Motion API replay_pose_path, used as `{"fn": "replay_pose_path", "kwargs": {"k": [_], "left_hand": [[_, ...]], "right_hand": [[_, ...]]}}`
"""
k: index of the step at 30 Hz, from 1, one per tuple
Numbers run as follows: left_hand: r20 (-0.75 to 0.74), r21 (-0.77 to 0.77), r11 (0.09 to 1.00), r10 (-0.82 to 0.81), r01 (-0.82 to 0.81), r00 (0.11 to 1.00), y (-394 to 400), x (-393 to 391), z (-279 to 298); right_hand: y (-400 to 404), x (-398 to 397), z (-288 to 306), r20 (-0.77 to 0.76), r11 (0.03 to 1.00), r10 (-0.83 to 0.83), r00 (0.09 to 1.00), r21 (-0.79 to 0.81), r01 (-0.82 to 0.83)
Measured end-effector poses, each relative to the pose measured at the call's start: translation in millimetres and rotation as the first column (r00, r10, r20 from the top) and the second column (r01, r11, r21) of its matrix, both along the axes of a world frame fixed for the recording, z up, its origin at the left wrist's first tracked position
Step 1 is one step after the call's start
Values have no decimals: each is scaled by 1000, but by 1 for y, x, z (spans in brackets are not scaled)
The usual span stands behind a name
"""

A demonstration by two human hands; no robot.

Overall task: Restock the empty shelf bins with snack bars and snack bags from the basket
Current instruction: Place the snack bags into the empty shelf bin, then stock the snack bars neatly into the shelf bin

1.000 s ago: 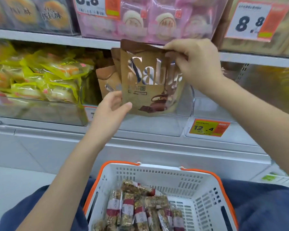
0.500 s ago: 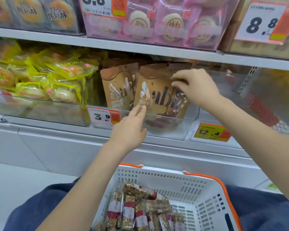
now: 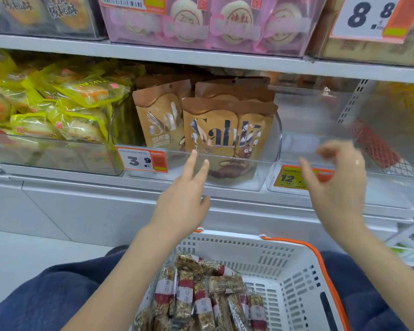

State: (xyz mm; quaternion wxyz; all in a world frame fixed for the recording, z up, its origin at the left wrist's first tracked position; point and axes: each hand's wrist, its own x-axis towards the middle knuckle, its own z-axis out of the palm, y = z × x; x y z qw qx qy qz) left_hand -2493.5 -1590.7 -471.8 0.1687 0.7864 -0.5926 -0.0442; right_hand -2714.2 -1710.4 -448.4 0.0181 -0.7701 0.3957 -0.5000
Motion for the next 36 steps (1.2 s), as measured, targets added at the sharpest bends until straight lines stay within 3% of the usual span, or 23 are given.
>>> {"fn": "replay_pose_path", "kwargs": {"k": [4,6,9,12,15,19,22,26,29,31,34,36], "left_hand": [[4,112,993,-47,46,999,5,-15,-35],[6,212,975,-73,70,997,8,-21,-61],[-26,356,931,-76,80,997,18,-24,-109],[-57,551,834,58,-17,997,40,-16,-163],[-198,686,724,275,-67,941,58,-21,-204],[-321,711,698,434,-89,842,59,-48,-234],[-363,688,712,503,-139,784,54,-67,-256],[-371,694,688,597,-215,711,45,-86,-277],[-337,737,628,662,-250,669,36,-89,-291],[-393,751,602,738,-272,549,31,-87,-295],[-526,804,566,820,-185,226,24,-90,-294],[-532,823,554,829,-127,172,20,-92,-292]], "right_hand": [[24,-42,-87,-65,913,-60,996,399,81],[25,-46,-108,-182,826,62,981,561,52],[26,-55,-150,-476,660,367,799,739,136],[42,-72,-202,-481,405,560,674,869,284],[61,-78,-241,-361,207,674,645,930,304],[79,-58,-276,-255,110,699,668,961,252],[89,-36,-300,-149,-11,648,747,979,205],[95,-10,-329,-41,-202,439,897,969,143],[89,4,-343,-15,-337,278,960,935,112],[81,8,-347,4,-427,222,975,899,94],[75,9,-351,33,-509,232,972,856,92],[76,9,-349,44,-549,207,977,832,79]]}}
